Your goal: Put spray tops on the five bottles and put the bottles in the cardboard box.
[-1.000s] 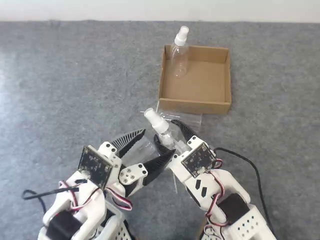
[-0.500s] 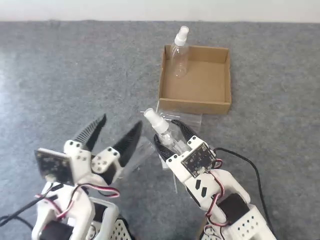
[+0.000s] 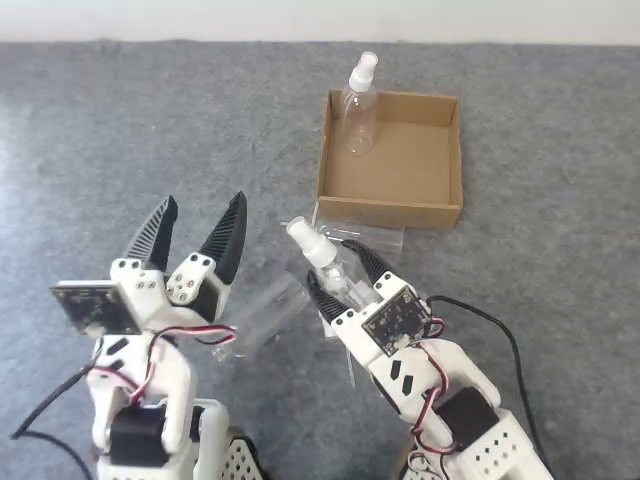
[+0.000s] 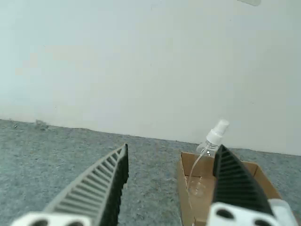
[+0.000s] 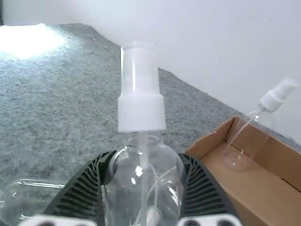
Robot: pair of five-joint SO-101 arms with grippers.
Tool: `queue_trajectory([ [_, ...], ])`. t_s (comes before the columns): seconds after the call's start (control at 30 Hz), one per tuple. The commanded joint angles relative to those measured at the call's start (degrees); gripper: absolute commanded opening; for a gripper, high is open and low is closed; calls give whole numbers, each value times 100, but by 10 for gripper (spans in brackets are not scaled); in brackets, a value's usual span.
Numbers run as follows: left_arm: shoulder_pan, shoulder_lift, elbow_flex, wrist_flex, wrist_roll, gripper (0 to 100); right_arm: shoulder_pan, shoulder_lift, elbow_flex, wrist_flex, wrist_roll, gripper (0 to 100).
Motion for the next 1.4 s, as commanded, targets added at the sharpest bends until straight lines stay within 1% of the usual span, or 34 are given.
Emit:
queue_trajectory([
  [0.0, -18, -26, 198, -536, 70, 269, -189, -145, -193, 31, -18, 13],
  [0.1, 211, -26, 295, -554, 35, 269, -198, -145, -193, 31, -18, 13],
  [0.27, 774, -26, 505, -545, -484, 269, -198, -145, -202, 31, -26, 13],
  [0.37, 949, -26, 549, -527, -580, 268, -198, -145, -202, 31, -18, 13],
  [0.5, 1011, -26, 470, -273, -633, 268, -198, -145, -193, 31, -18, 13],
  [0.7, 1530, -35, 418, 123, -1116, 268, -171, -145, -193, 31, -18, 13],
  [1.0, 1600, -35, -4, 730, -1134, 268, -163, -145, -167, 31, -9, 13],
  [1.37, 1556, -35, -180, 791, -1099, 268, 4, -136, -167, 31, -9, 13],
])
